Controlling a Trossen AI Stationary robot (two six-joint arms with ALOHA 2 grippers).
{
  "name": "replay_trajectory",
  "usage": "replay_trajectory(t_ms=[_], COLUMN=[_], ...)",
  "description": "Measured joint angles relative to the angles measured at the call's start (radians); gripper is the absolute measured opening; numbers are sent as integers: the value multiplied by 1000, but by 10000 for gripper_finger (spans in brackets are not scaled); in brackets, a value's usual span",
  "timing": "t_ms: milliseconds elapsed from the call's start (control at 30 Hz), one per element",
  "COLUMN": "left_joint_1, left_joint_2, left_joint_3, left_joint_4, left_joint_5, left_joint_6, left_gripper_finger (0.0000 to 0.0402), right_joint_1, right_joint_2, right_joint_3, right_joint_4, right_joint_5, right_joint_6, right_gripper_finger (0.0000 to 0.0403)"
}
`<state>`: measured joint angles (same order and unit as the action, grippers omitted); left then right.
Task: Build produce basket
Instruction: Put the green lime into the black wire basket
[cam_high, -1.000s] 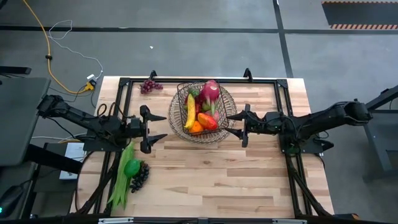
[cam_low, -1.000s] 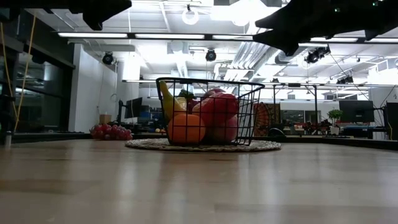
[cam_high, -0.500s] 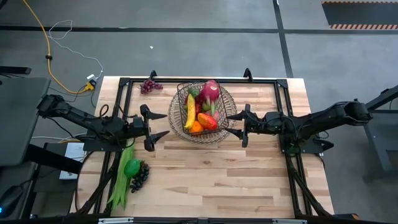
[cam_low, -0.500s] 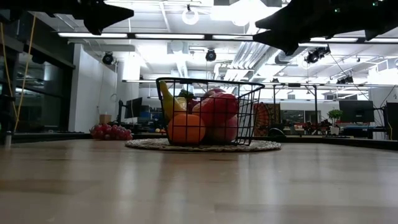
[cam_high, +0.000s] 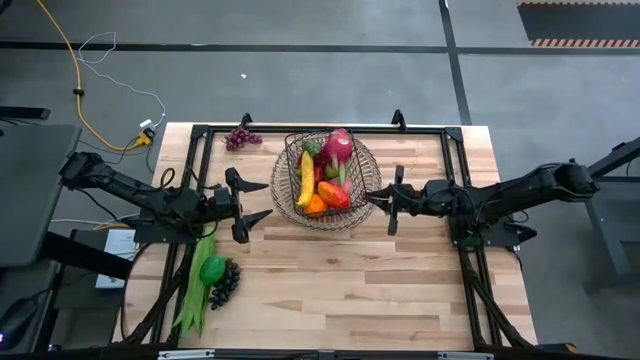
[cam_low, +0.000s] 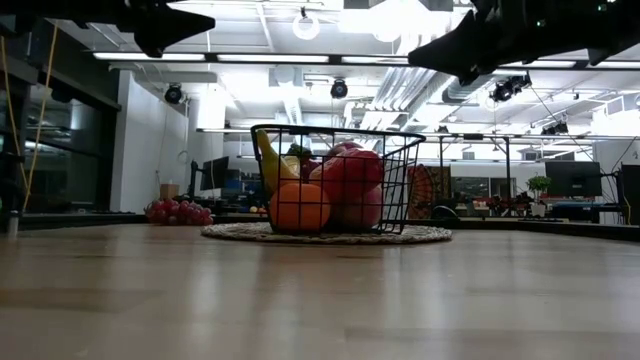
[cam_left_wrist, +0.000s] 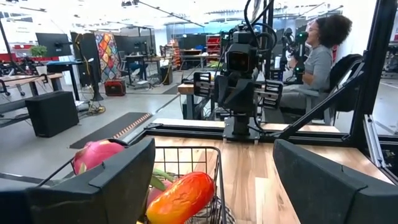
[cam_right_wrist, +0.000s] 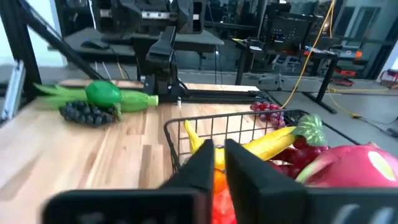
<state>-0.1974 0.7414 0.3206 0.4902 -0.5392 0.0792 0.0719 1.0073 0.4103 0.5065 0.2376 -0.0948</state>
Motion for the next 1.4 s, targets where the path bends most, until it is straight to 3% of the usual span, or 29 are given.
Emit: replay_trajectory(t_ms=[367,667,900,1033,1233,1400], left_joint_1=[0,0,0,0,0,0], left_joint_2=[0,0,0,0,0,0], left_joint_3=[0,0,0,0,0,19], left_joint_4=[-15,-62,-79,-81,-83,-109], left_joint_5=[0,-79,-82,-134,-146,-146], left_joint_6=[-25,-60,-112,-128,-138,-253], left_gripper_finger=[314,316,347,363,364,365], right_joint_1=[0,0,0,0,0,0], right_joint_2=[0,0,0,0,0,0], right_joint_3=[0,0,0,0,0,0], right_joint_4=[-10,-10,-10,-10,-10,-9], right_joint_5=[2,2,3,3,3,3], right_joint_6=[-15,4,8,8,8,16], right_gripper_finger=[6,1,0,0,0,0])
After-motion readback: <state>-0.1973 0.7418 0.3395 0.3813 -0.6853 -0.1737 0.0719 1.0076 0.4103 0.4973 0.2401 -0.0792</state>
